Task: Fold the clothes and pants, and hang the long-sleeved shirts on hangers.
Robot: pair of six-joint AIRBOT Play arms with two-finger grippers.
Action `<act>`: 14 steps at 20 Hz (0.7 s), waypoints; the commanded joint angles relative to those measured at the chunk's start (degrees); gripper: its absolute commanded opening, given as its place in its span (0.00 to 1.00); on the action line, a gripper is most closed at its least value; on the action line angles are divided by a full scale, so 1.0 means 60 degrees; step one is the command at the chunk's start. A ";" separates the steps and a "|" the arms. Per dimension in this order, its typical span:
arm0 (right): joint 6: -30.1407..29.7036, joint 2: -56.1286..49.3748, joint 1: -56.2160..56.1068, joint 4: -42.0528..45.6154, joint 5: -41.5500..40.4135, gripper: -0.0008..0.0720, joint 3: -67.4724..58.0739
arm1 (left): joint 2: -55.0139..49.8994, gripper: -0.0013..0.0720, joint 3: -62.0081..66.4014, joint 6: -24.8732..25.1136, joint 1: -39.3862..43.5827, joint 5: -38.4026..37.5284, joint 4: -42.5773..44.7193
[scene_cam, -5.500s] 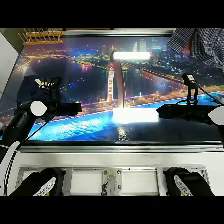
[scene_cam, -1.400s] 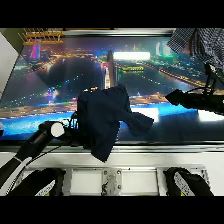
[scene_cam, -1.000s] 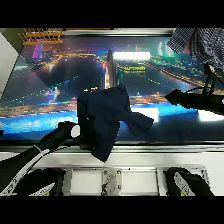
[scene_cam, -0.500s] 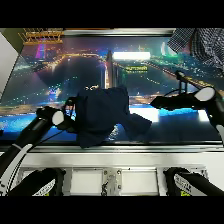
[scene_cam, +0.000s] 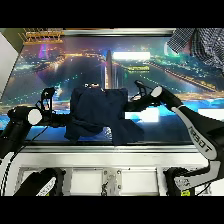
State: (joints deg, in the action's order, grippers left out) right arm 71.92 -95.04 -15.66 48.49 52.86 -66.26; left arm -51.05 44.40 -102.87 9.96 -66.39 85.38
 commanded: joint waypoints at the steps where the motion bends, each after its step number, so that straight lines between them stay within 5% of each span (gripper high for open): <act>1: -0.0033 -0.0619 -0.0688 -0.0408 -0.0124 0.59 -0.0335 | 0.0062 0.03 0.0011 0.0004 -0.0069 0.0102 0.0022; 2: -0.0029 -0.0637 -0.0714 -0.0415 -0.0164 0.46 -0.0335 | 0.0062 0.03 0.0011 0.0004 -0.0069 0.0102 0.0022; 4: -0.0026 -0.0543 -0.0667 -0.0372 -0.0157 0.04 -0.0364 | 0.0066 0.03 0.0106 0.0040 -0.0069 0.0109 0.0197; 8: -0.0029 0.1133 -0.0018 0.0583 0.0036 0.03 -0.1606 | 0.0510 0.03 0.2575 0.0306 -0.0069 0.0000 0.1585; 14: -0.0033 0.4987 0.0984 0.0987 -0.0178 0.03 -0.5144 | 0.1810 0.03 0.7570 0.0353 0.0838 0.0933 0.1231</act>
State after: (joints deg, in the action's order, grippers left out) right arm 71.75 -74.70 -11.75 53.17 53.52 -88.75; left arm -43.42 78.11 -101.03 11.92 -64.05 92.82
